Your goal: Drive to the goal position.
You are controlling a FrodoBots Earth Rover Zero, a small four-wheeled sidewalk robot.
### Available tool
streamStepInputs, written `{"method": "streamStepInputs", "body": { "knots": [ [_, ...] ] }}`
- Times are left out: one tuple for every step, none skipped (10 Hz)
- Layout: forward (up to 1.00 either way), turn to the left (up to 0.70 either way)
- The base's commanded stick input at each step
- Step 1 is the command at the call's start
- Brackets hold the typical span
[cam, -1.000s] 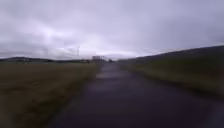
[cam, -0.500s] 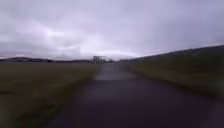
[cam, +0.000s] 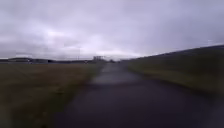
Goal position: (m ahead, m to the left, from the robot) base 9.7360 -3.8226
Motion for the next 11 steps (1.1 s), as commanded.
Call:
{"method": "streamStepInputs", "body": {
  "knots": [
    [1.00, 0.00],
    [1.00, 0.00],
    [1.00, 0.00],
    [1.00, 0.00],
    [1.00, 0.00],
    [1.00, 0.00],
    [1.00, 0.00],
    [1.00, 0.00],
    [1.00, 0.00],
    [1.00, 0.00],
    [1.00, 0.00]
  ]
}}
